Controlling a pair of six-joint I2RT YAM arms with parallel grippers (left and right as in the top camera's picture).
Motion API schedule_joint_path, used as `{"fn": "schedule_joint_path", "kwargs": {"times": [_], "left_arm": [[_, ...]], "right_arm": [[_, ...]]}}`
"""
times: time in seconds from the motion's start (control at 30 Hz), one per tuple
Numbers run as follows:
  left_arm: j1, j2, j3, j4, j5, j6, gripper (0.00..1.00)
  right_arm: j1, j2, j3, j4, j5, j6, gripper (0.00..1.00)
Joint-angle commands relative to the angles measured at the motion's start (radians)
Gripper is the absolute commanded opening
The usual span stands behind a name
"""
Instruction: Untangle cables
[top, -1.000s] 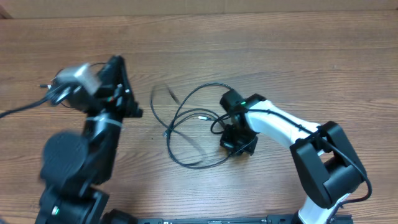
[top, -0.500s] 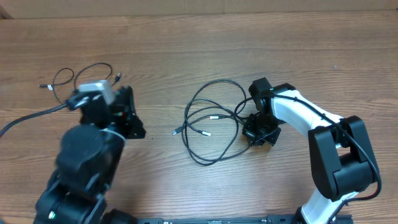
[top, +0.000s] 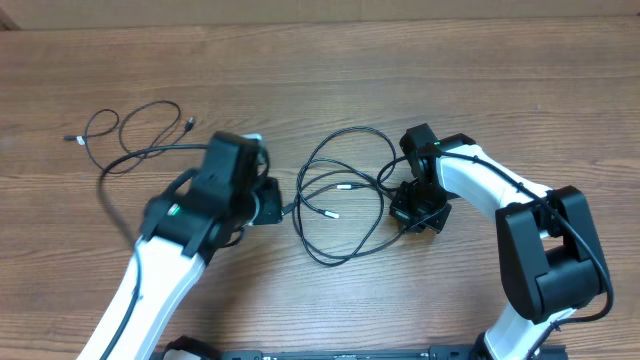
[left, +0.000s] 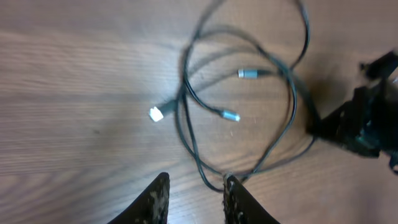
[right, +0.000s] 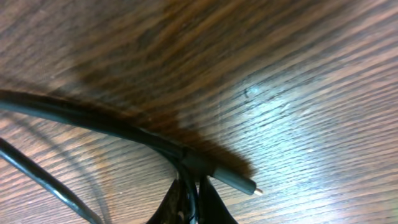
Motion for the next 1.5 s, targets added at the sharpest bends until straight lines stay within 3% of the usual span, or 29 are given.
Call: {"fn": "schedule_joint_path", "kwargs": {"times": [0.0,0.37,0.7,0.77,0.8,1.03,1.27,1.47], "left_arm": [[0.004,0.134,0.004,-0.001,0.156,-0.007,0.21],[0.004,0.443,0.004,0.003,0.179,-0.023,0.18],[0.003,0.509,0.004,0.036,0.181,-0.022,0.17],[0.003,0.509,0.004,0.043,0.181,-0.022,0.21],[0.003,0.509,0.004,0.048,0.181,-0.022,0.29],[0.003,0.509,0.004,0.087,0.172,-0.022,0.30],[0.003,0.509,0.004,0.105,0.100,-0.022,0.42],[0.003,0.509,0.004,0.111,0.098,-0.022,0.58]], "right_arm": [[0.003,0.007,-0.006,0.010,0.034,-0.007,0.06],[0.003,0.007,-0.006,0.039,0.044,-0.007,0.10],[0.003,0.007,-0.006,0.042,0.058,-0.007,0.17],[0.003,0.007,-0.006,0.042,0.059,-0.007,0.17],[0.003,0.007,-0.006,0.042,0.059,-0.007,0.18],[0.003,0.007,-0.006,0.042,0.060,-0.007,0.18],[0.003,0.007,-0.006,0.042,0.079,-0.007,0.19],[0.003,0.007,-0.006,0.066,0.089,-0.007,0.30]]}}
